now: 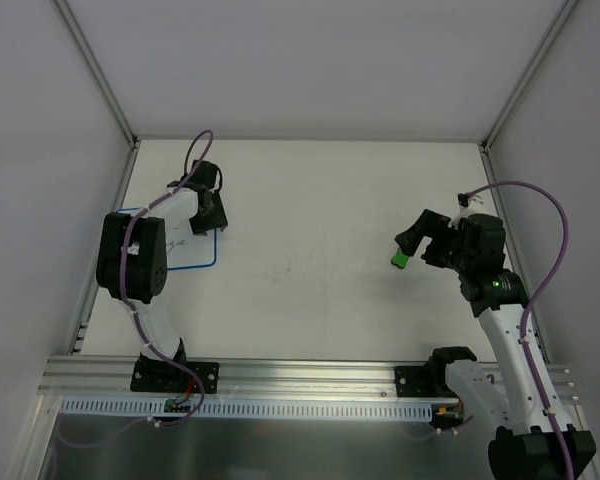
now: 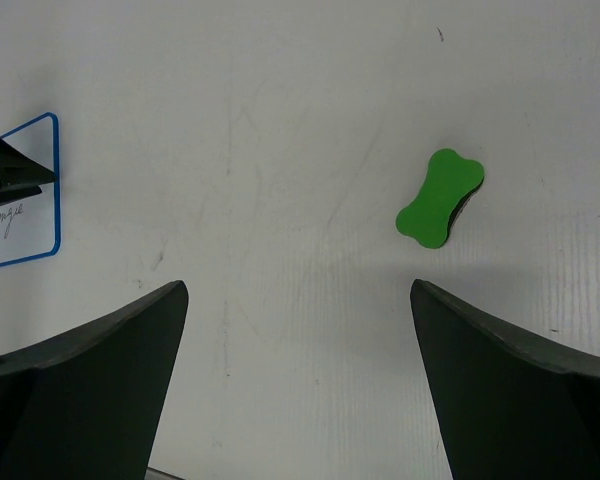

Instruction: Erase the whiteboard

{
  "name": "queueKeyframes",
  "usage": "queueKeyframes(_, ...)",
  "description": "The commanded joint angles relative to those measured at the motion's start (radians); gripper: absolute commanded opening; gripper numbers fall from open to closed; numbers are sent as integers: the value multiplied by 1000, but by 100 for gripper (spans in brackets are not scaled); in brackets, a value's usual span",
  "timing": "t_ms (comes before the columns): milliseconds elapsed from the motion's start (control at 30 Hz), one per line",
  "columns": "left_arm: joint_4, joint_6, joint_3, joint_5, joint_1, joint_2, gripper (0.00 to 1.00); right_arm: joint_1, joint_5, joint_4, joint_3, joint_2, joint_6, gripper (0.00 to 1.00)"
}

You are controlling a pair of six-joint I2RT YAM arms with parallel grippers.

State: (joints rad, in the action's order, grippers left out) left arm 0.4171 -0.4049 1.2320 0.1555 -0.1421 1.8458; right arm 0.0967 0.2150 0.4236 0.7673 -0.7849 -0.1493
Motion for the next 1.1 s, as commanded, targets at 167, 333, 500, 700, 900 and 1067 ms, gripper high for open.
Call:
queueKeyframes(167,0,-34,11,-88,10,46,30,-6,-8,-8,-6,16,-22,99)
queueKeyframes(333,0,-71,-6,-152,-5,70,20,-6,-20,-6,-11,29,-27,99)
queueKeyframes(500,0,-121,-19,-212,-97,67,10,-9,-23,-6,-16,32,-30,99)
queueKeyframes(700,0,-270,7,-327,-310,93,10,-15,-23,-5,-17,39,-32,99)
queueKeyframes(900,0,-397,112,-392,-482,179,12,-23,-12,-2,-25,53,-22,99)
queueKeyframes(1067,-1,-436,292,-418,-614,257,15,-26,-16,4,-28,55,-12,99)
